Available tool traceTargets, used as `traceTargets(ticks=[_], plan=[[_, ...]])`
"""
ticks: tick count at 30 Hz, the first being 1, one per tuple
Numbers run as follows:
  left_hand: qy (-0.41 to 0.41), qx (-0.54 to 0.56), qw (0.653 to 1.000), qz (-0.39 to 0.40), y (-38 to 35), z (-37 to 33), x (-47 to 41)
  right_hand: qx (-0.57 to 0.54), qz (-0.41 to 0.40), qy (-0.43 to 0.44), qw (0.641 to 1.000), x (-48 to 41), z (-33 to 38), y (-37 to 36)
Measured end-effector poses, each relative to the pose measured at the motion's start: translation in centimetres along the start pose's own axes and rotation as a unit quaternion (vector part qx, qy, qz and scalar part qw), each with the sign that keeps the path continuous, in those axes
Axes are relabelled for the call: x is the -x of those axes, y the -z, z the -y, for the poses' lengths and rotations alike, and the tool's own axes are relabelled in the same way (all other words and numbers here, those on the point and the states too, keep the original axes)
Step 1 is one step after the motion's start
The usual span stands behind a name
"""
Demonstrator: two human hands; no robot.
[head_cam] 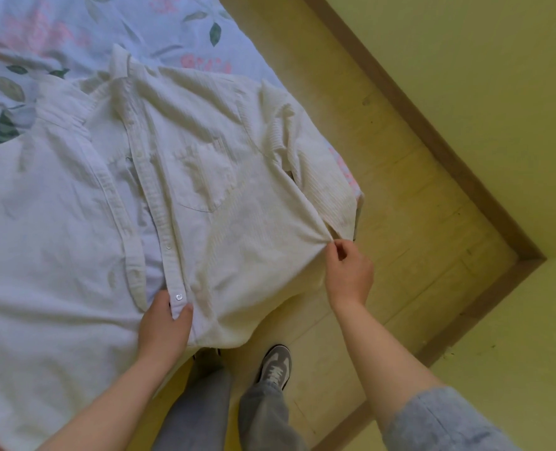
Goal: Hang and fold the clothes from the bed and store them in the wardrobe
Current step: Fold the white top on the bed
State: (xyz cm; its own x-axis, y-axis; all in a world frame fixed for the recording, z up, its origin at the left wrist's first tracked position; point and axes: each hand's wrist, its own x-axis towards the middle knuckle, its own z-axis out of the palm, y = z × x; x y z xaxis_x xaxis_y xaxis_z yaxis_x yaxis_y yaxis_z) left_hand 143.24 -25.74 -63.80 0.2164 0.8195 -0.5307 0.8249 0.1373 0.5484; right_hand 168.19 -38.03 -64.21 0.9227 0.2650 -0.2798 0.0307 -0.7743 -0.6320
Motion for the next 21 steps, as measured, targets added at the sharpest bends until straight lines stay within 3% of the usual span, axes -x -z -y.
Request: traceTargets(ticks=[5, 9, 12, 17, 21], plan=[[0.002, -0.003, 1.0, 0.01, -0.3, -0.3, 0.3, -0.118, 0.029, -0.004, 0.993, -1.8, -0.1, 2.0], [0.014, -0.059, 0.997, 0.041, -0.7, -0.3, 0.3, -0.009, 0.103, -0.035, 0.994, -3.3, -1.0, 1.0], [0.023, -0.17, 0.984, 0.053, -0.6, -1.0, -0.3, 0.097, 0.171, -0.045, 0.98, -3.4, -1.6, 0.5], [0.081, -0.291, 0.944, 0.133, 0.8, -4.0, -1.6, 0.114, 0.068, -0.018, 0.991, -2.7, 0.6, 1.5], [0.061, -0.328, 0.929, 0.163, 2.5, -6.7, -2.5, 0.086, 0.086, 0.016, 0.992, -3.0, 4.7, 2.6]])
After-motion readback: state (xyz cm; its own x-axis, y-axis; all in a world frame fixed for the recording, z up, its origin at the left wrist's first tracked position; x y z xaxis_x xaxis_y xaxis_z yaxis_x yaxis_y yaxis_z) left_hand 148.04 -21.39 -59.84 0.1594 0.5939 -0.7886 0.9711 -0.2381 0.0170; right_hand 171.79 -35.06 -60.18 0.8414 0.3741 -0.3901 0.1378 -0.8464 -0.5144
